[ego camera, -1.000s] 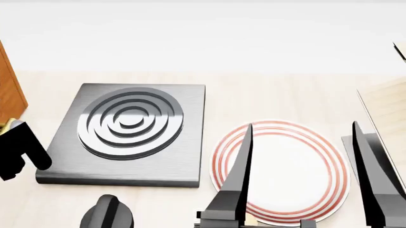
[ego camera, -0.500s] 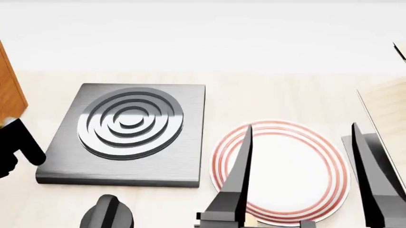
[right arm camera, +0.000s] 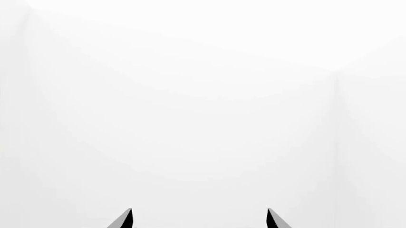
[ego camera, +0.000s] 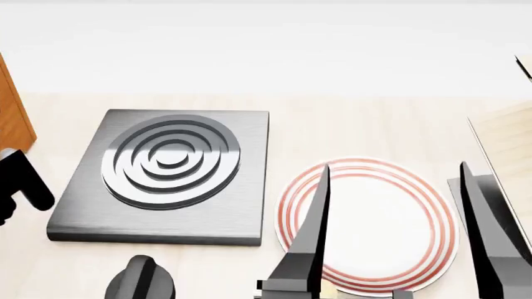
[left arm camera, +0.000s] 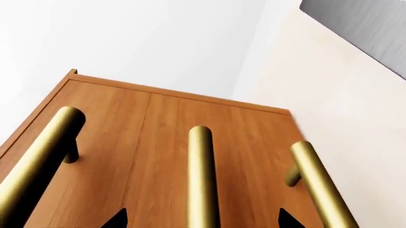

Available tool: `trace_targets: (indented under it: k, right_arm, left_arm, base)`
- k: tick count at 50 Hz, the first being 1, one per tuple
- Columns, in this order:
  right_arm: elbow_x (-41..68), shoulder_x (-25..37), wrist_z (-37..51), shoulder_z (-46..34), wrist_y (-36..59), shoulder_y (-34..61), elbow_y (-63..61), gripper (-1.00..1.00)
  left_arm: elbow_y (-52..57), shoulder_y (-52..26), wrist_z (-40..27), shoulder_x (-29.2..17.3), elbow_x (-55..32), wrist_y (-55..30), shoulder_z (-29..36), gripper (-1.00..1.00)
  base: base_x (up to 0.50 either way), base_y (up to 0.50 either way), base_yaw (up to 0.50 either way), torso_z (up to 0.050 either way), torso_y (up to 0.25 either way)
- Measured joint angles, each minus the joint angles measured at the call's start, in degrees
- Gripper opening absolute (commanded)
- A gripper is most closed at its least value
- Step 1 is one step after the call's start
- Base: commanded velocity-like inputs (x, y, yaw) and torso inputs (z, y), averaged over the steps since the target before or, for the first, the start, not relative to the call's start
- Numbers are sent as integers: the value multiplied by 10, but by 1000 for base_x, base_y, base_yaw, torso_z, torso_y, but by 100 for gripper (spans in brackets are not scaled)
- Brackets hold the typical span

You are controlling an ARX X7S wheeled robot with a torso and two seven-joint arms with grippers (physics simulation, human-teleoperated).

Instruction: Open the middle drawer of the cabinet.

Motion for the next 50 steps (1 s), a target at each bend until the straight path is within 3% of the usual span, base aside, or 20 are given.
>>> trace_targets:
  k: [50]
  right_arm:
    - [3, 0, -1, 5, -5, -5, 0, 100]
  left_arm:
    - [-20, 9, -2, 6, 43, -19, -3, 100]
  base:
    - [0, 0, 0, 0, 0]
